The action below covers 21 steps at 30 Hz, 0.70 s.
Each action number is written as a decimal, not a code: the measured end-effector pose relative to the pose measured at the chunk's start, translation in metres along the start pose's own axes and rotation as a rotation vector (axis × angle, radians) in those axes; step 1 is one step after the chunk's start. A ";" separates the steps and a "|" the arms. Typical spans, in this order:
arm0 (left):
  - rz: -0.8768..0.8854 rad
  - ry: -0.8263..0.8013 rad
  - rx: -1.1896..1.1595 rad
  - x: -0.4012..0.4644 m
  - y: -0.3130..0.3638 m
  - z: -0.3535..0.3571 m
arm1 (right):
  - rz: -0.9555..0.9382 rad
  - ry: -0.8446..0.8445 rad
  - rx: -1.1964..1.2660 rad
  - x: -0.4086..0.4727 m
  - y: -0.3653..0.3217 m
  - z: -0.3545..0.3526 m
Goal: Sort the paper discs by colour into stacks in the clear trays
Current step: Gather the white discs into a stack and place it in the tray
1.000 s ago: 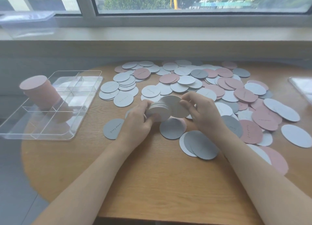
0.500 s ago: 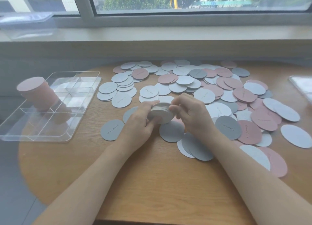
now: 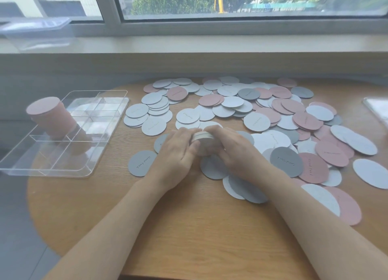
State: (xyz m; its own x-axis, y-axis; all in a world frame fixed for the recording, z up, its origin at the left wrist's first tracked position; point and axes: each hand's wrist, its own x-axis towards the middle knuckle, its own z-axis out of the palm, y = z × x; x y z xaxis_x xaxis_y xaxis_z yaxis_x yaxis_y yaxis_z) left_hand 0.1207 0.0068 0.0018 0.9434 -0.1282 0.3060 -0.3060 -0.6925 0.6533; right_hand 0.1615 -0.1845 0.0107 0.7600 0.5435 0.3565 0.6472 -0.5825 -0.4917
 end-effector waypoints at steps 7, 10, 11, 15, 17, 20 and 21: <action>-0.033 0.041 0.292 0.047 -0.021 -0.015 | 0.120 -0.055 0.047 -0.004 0.014 -0.020; -0.095 -0.156 0.377 0.072 -0.028 -0.018 | 0.120 -0.064 0.060 -0.004 0.014 -0.020; -0.121 -0.212 0.390 0.078 -0.030 -0.018 | 0.119 -0.064 0.062 -0.005 0.014 -0.020; -0.152 -0.216 0.349 0.087 -0.034 -0.023 | 0.115 -0.055 0.072 -0.005 0.016 -0.020; -0.111 -0.192 0.362 0.088 -0.036 -0.026 | 0.120 -0.053 0.073 -0.004 0.016 -0.020; -0.017 -0.123 0.394 0.084 -0.040 -0.026 | 0.122 -0.046 0.063 -0.003 0.016 -0.018; 0.008 -0.065 0.393 0.080 -0.040 -0.026 | 0.118 -0.044 0.067 -0.003 0.016 -0.018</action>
State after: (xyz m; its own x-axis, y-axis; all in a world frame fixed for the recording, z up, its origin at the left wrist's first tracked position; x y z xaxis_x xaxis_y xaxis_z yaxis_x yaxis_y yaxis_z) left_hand 0.2053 0.0427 0.0185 0.9511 -0.1708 0.2575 -0.2531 -0.9086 0.3322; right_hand 0.1708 -0.2060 0.0163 0.8265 0.5001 0.2585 0.5466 -0.6030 -0.5810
